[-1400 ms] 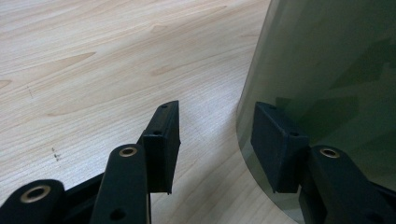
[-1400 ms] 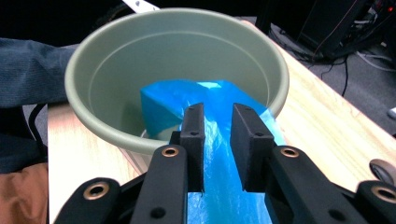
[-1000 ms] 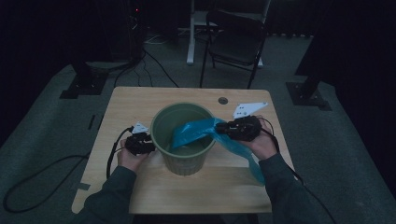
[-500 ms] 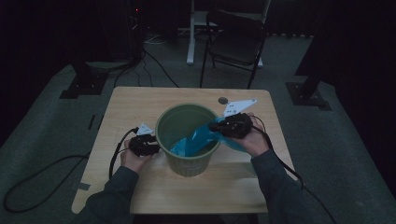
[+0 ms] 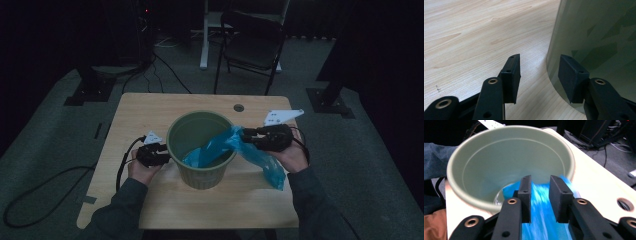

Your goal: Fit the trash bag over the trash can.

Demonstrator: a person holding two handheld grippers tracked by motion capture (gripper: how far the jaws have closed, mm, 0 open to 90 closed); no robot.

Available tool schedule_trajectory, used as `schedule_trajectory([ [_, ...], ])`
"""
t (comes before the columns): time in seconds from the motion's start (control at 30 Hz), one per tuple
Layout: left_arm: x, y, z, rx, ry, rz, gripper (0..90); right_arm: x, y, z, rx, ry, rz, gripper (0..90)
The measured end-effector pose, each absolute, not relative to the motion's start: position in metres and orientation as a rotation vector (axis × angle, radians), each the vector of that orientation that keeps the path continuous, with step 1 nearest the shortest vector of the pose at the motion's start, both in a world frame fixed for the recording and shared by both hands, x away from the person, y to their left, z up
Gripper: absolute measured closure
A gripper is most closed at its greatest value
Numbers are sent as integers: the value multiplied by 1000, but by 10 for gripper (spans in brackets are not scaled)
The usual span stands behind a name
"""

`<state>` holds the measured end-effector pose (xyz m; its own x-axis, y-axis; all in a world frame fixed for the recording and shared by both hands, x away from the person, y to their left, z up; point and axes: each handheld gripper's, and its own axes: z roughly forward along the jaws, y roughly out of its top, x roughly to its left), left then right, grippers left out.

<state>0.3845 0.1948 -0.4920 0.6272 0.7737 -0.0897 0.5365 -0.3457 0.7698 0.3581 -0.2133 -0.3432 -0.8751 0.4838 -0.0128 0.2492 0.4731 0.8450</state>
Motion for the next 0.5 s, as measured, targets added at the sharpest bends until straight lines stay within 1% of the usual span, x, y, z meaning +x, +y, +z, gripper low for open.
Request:
schedule_trajectory([
  [0.07,384,195,-492,2036,1022,373,528,358,-213,-343,629,2472,1356,706],
  [0.1,385,195,-491,2033,1015,371,528,353,-230,-350,667,2473,1348,701],
  [0.27,383,196,-487,2022,1001,375,528,348,-249,-363,701,2477,1341,654],
  [0.4,381,199,-481,2008,986,375,529,346,-258,-373,723,2498,1355,598],
  [0.47,381,199,-481,2008,986,375,529,347,-258,-375,725,2505,1359,598],
  [0.5,379,201,-475,1995,971,372,529,347,-258,-375,725,2505,1359,583],
])
